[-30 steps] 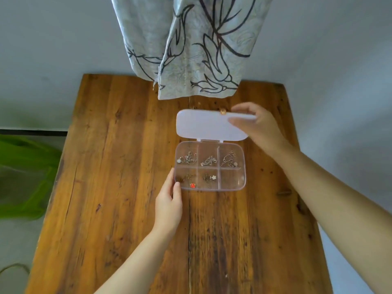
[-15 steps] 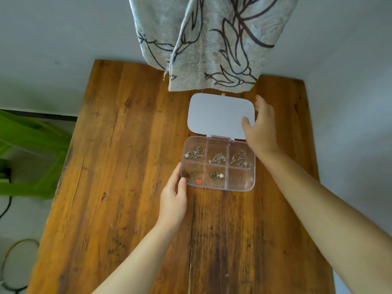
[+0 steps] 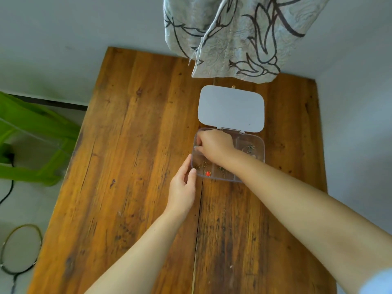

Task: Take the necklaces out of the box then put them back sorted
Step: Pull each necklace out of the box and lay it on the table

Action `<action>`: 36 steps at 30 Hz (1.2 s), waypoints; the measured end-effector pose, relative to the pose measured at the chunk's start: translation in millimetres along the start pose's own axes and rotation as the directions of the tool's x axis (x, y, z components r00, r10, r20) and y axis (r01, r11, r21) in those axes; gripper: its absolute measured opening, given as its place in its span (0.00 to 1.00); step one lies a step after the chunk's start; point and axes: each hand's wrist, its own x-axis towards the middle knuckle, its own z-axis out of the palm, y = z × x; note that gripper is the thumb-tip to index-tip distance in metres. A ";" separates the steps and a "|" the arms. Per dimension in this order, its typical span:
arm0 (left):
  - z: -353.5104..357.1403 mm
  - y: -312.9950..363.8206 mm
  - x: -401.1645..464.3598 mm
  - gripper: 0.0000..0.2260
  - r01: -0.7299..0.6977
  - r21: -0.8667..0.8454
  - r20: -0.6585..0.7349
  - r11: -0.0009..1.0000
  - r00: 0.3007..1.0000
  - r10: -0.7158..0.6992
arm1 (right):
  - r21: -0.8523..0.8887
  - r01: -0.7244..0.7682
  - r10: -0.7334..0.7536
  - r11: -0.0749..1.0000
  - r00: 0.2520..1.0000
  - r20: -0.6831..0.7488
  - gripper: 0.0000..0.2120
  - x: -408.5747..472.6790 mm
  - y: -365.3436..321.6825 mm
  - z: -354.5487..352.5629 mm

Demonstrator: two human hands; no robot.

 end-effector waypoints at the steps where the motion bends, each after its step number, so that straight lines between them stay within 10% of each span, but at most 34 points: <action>1: 0.1 0.9 -0.2 0.18 0.007 -0.007 0.001 1.000 1.000 -0.007 | -0.004 -0.012 0.012 1.000 1.000 -0.001 0.11 1.3 -0.5 0.9; 10: -0.7 3.6 -1.4 0.18 0.017 -0.009 0.004 1.000 1.000 -0.017 | -0.087 -0.017 0.024 0.996 0.996 0.081 0.12 10.5 0.9 -1.8; 16: -0.8 5.6 -2.4 0.18 0.020 -0.028 0.005 0.999 1.000 -0.020 | 0.237 -0.017 0.014 0.971 1.000 0.015 0.12 -7.9 11.9 -14.9; 27: -7.3 21.4 -7.0 0.21 -0.030 0.114 -0.025 0.993 0.999 0.033 | 0.951 0.109 -0.010 0.290 0.994 -0.111 0.05 -88.8 -3.9 -79.9; 31: -15.4 55.9 -30.7 0.24 -0.269 0.096 0.116 0.958 0.959 0.257 | 0.945 0.194 -0.116 0.262 0.979 -0.169 0.15 -114.4 -24.9 -98.3; 36: -43.5 72.9 -62.2 0.08 -0.221 -0.020 0.259 0.975 0.941 0.219 | 0.925 0.226 -0.064 0.304 0.974 -0.217 0.06 -134.4 -43.6 -100.5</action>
